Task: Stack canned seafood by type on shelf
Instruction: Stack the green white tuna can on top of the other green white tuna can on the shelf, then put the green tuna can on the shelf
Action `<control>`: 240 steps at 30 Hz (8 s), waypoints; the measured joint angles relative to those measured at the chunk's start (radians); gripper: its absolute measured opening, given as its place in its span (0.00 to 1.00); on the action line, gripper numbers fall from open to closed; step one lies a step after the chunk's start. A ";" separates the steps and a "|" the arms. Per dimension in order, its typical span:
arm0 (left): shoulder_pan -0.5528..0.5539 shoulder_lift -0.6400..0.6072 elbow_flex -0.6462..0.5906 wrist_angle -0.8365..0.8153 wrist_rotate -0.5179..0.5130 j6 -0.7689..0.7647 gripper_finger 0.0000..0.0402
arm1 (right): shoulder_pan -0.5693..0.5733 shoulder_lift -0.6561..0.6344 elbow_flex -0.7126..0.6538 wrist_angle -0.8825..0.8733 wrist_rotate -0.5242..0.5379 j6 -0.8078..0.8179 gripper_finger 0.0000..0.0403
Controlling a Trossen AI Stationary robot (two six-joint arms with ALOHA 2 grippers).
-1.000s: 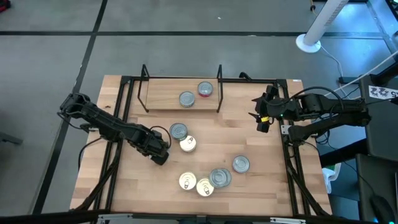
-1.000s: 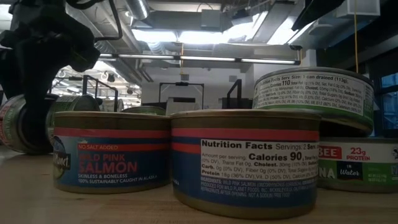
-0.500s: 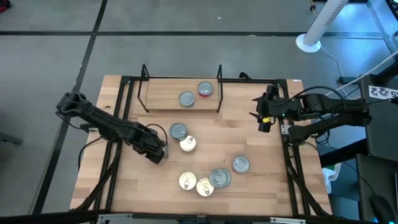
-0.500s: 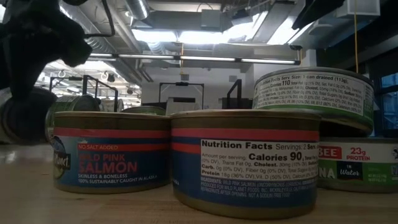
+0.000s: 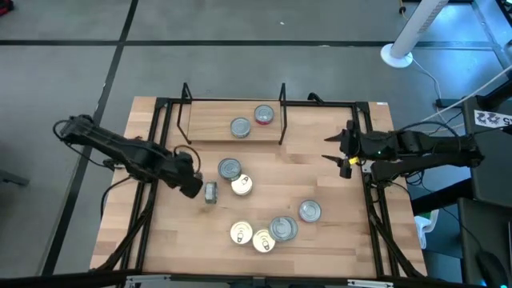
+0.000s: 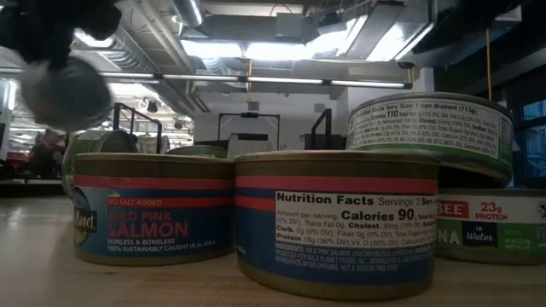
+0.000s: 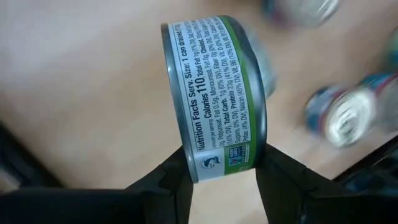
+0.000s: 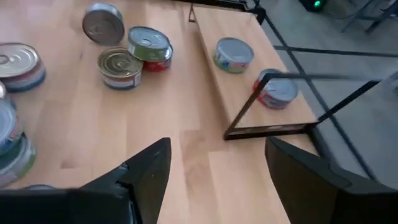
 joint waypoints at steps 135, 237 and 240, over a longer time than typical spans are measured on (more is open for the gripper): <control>0.617 0.399 0.036 0.687 -0.550 1.924 0.63 | 0.000 -0.014 -0.504 0.774 -0.178 0.131 0.64; 0.129 0.448 0.036 0.215 0.156 -0.001 0.35 | 0.000 -0.014 -0.504 0.751 -0.178 0.129 0.64; 0.147 0.388 0.036 0.215 0.163 0.000 0.35 | 0.000 -0.014 -0.504 0.751 -0.178 0.129 0.64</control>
